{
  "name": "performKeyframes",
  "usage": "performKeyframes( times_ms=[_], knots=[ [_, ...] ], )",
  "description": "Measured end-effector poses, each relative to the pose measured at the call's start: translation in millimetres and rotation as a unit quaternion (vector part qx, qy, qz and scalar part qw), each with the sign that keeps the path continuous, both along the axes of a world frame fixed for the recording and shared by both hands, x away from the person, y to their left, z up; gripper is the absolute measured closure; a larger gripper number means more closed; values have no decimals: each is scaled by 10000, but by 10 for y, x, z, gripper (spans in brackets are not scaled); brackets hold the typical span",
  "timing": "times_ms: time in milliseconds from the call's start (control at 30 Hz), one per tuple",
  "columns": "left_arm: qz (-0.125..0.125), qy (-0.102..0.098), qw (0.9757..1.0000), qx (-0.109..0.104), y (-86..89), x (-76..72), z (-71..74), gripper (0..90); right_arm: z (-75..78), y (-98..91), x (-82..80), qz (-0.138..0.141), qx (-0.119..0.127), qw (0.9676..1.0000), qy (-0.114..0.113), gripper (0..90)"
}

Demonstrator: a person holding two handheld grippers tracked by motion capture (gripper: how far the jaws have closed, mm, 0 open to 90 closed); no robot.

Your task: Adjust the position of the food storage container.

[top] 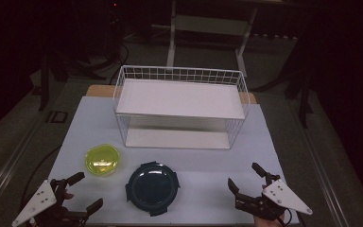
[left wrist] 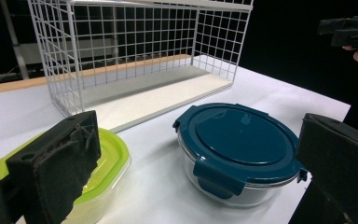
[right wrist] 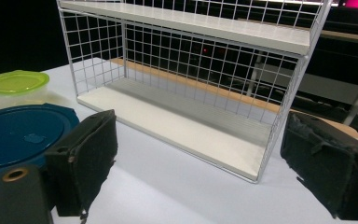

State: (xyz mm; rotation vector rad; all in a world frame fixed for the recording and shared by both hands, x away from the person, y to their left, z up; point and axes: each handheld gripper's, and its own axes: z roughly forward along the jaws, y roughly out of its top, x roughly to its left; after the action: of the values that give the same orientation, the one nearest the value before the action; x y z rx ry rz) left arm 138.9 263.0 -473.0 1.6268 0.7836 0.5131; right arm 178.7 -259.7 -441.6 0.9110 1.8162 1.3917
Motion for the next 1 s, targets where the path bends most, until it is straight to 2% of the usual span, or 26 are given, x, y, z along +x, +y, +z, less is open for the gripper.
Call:
performKeyframes(
  times_ms=[167, 333, 467, 600, 667, 767, 867, 900, 933, 1000],
  knots=[
    [-39, -39, 10000, -5, -12, -18, 34, 0, 9, 0, -11, -1, 10, 10000, -27, 106],
    [-111, 9, 9999, -37, -27, -20, 57, 0, 12, 5, -18, 27, 23, 10000, -11, 106],
    [-234, 22, 9996, -125, -27, -22, 123, 0, 32, -7, -31, -12, 63, 10000, -31, 106],
    [-204, 51, 9995, -233, 14, -7, 186, 0, 43, -15, -36, -21, 88, 9999, -46, 106],
    [-305, 90, 9990, -315, 41, 3, 202, 0, 48, -16, -37, -22, 101, 9999, -57, 106],
    [-410, 166, 9988, -209, 43, 26, 244, 0, 49, -15, -37, -21, 98, 9999, -50, 106],
    [-479, 202, 9986, 71, 28, 40, 315, 0, 51, -11, -40, -22, 101, 9999, -46, 106],
    [-495, 208, 9985, 113, 25, 42, 331, 59, 53, -8, -42, -24, 93, 9999, -56, 106],
    [-533, 254, 9981, 148, 24, 51, 339, 59, 53, -8, -42, -24, 93, 9999, -56, 106],
    [-639, 412, 9968, 242, 13, 82, 328, 123, 53, -7, -45, -24, 94, 9999, -54, 106]
  ],
)
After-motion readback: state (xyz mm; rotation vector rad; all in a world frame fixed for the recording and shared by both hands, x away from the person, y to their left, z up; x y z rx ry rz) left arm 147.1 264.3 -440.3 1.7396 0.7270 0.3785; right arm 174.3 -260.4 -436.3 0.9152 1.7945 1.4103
